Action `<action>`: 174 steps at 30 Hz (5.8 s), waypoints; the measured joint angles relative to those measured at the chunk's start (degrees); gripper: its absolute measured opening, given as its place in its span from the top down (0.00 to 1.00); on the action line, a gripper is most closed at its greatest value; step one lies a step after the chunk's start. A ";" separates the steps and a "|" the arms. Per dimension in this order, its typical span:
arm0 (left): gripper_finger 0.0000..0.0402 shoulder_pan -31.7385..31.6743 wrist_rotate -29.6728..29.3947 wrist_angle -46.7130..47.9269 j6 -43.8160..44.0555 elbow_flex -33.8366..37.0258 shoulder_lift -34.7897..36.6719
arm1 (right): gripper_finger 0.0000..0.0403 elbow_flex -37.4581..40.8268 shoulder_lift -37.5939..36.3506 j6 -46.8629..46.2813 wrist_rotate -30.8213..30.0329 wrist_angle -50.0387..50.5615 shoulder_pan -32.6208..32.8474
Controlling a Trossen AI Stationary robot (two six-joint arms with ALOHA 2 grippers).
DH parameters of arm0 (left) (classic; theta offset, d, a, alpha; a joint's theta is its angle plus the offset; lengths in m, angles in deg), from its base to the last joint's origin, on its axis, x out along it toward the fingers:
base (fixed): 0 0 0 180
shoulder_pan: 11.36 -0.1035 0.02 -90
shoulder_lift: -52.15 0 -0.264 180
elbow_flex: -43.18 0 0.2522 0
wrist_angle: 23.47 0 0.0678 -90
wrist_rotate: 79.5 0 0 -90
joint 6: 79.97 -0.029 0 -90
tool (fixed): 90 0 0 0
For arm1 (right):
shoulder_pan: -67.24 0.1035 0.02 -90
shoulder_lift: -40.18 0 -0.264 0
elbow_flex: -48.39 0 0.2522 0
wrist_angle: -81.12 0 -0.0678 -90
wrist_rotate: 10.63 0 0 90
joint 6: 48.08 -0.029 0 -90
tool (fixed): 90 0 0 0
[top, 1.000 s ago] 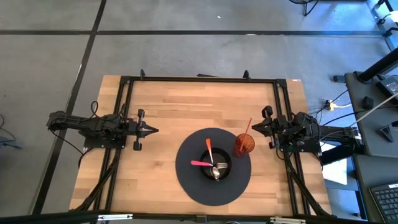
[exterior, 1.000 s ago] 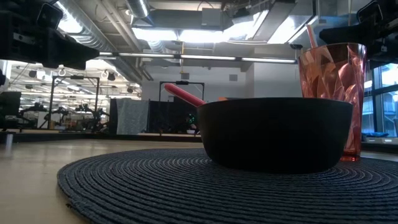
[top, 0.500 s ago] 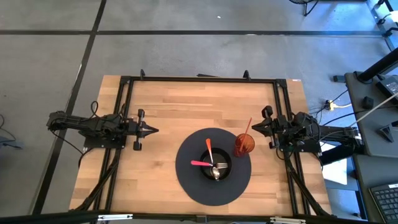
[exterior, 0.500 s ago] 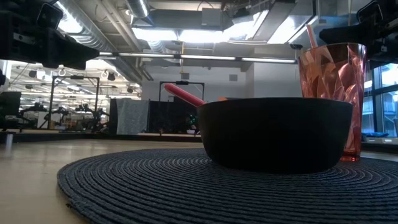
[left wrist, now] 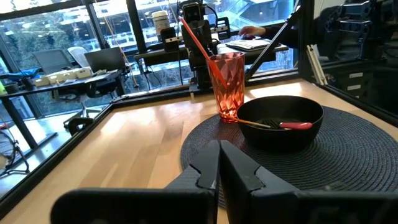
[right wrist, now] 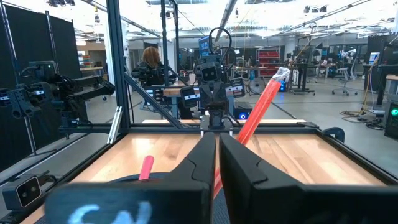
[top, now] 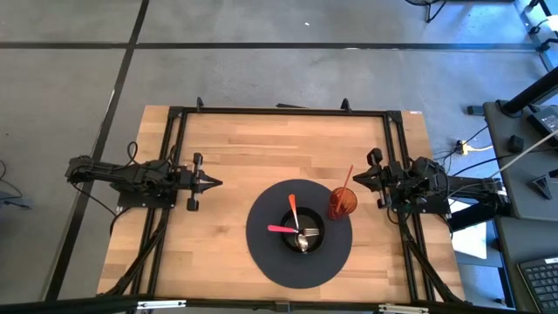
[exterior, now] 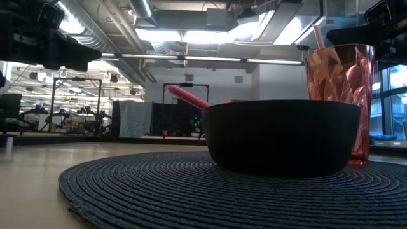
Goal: Pick & Place Utensil
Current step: Return to Home Position
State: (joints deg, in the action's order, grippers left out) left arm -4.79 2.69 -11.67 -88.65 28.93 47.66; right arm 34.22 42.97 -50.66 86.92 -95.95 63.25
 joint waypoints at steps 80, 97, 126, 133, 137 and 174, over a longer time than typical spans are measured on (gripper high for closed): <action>0.99 0.00 -0.01 0.00 -0.01 0.00 0.01 | 0.94 0.02 -0.02 0.00 -0.01 -0.01 0.00; 0.98 0.01 -0.01 0.00 0.01 0.01 0.01 | 0.94 0.02 -0.02 -0.01 -0.02 0.00 0.00; 0.98 0.02 0.00 0.00 0.00 0.01 0.00 | 0.94 0.02 -0.02 -0.01 0.00 0.00 0.00; 0.99 0.02 -0.01 0.00 -0.01 0.00 0.01 | 0.94 0.02 -0.02 -0.01 -0.01 0.00 0.00; 0.99 0.00 -0.01 0.00 -0.01 0.01 0.01 | 0.94 0.02 -0.02 -0.01 0.00 -0.02 0.00; 0.99 0.01 -0.01 0.00 0.00 0.01 0.01 | 0.94 0.02 -0.02 0.01 0.00 0.00 0.00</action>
State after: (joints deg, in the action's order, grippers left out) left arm -4.79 2.68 -11.67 -88.65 28.94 47.67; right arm 34.24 42.95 -50.65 86.92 -95.95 63.25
